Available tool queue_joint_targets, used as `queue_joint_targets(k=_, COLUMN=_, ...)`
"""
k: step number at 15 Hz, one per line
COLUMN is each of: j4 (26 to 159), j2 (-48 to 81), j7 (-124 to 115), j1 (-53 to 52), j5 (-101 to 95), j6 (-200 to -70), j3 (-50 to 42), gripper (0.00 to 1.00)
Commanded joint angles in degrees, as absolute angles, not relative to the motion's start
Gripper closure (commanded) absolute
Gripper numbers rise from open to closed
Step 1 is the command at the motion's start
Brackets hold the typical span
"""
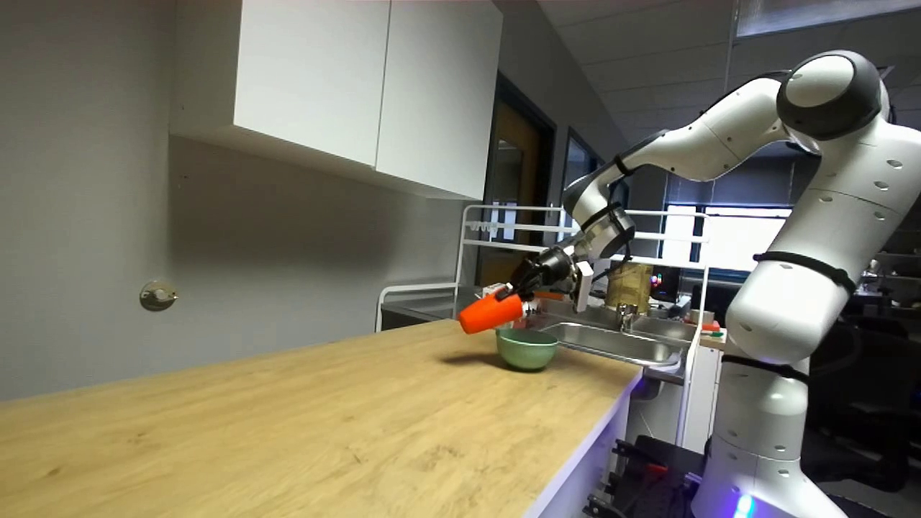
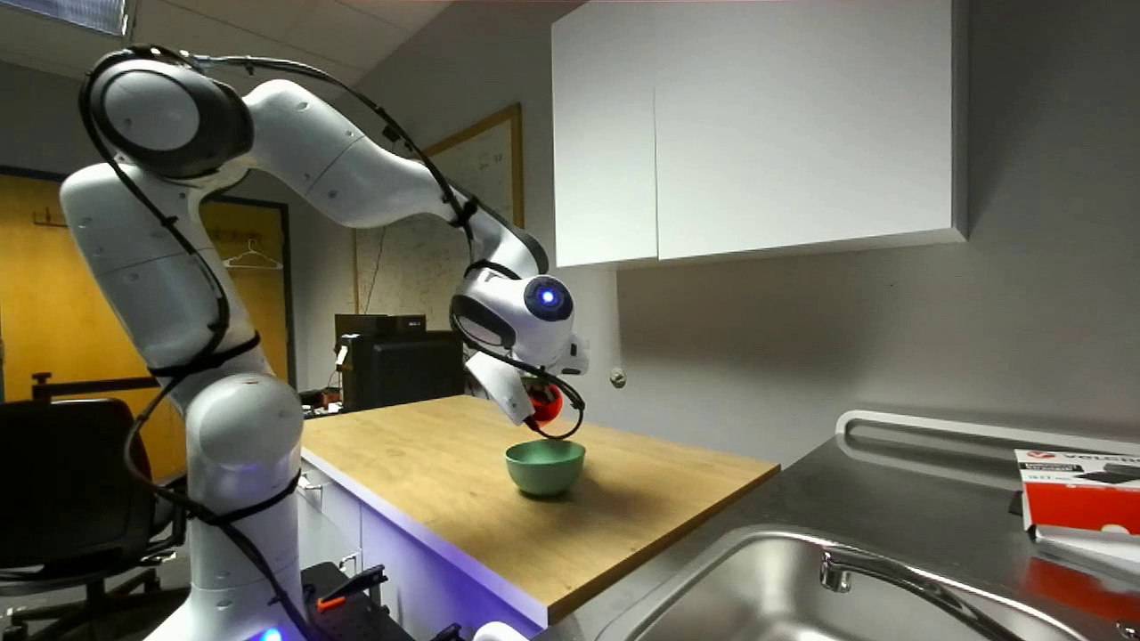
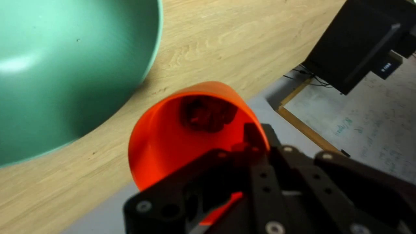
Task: Empty the cup into the bowl
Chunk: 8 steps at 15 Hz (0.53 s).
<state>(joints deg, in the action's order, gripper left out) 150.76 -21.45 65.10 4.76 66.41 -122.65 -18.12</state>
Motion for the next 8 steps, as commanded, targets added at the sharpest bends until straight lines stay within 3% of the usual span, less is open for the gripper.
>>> queue_joint_targets(k=1, j4=151.90, j2=-21.48, j7=74.86, j1=7.77, j5=73.77, j6=-114.58, j3=-19.64, gripper=0.98)
queue_joint_targets(k=8, j4=150.51, j2=-14.96, j7=85.56, j1=13.02, j5=79.89, j6=-96.57, j3=-19.57, gripper=0.98)
